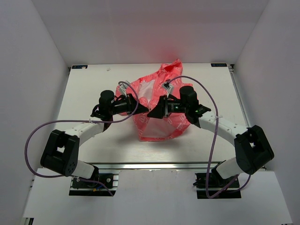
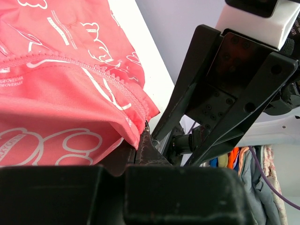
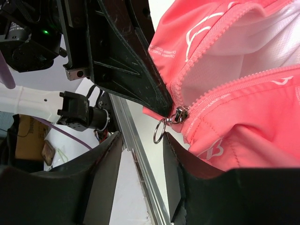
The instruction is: Zip up the jacket
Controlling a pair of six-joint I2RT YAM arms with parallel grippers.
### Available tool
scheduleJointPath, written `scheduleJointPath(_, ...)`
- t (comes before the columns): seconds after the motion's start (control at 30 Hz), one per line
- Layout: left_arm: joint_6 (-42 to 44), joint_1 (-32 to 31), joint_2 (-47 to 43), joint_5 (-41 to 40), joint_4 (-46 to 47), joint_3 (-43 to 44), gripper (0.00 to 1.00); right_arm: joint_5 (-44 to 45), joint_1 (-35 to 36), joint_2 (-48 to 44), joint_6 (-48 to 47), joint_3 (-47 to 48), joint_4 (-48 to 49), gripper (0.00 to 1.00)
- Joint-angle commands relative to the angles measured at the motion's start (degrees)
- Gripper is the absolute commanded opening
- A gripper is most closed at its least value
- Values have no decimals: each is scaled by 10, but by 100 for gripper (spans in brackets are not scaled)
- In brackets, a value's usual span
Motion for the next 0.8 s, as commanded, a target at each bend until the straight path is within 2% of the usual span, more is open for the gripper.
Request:
scheduleJointPath(0.0,7,-3,-15,10,14,1,0,9,2,8,0,26,19,47)
scheduleJointPath(0.13,9,-4,-20,11,13,1,0,16,2,17,8,27,27,47)
scheduleJointPath(0.2,9,-4,-22,10,12,0,0,14,5,22,7,32,27,40)
scheduleJointPath(0.33,8,-5,-22,7,11,0,0,18,9,24,3,32,23,34)
scheduleJointPath(0.5,8,-7,-22,4,12,0,0,21,10,19,9,30,26,11)
scheduleJointPath(0.57,8,-8,-22,5,9,0,0,26,10,17,12,25,36,7)
scheduleJointPath(0.6,9,-8,-23,3,5,0,0,31,9,12,17,23,39,0)
scheduleJointPath(0.77,37,-8,-26,0,-42,3,0,58,10,-19,-1,15,41,0)
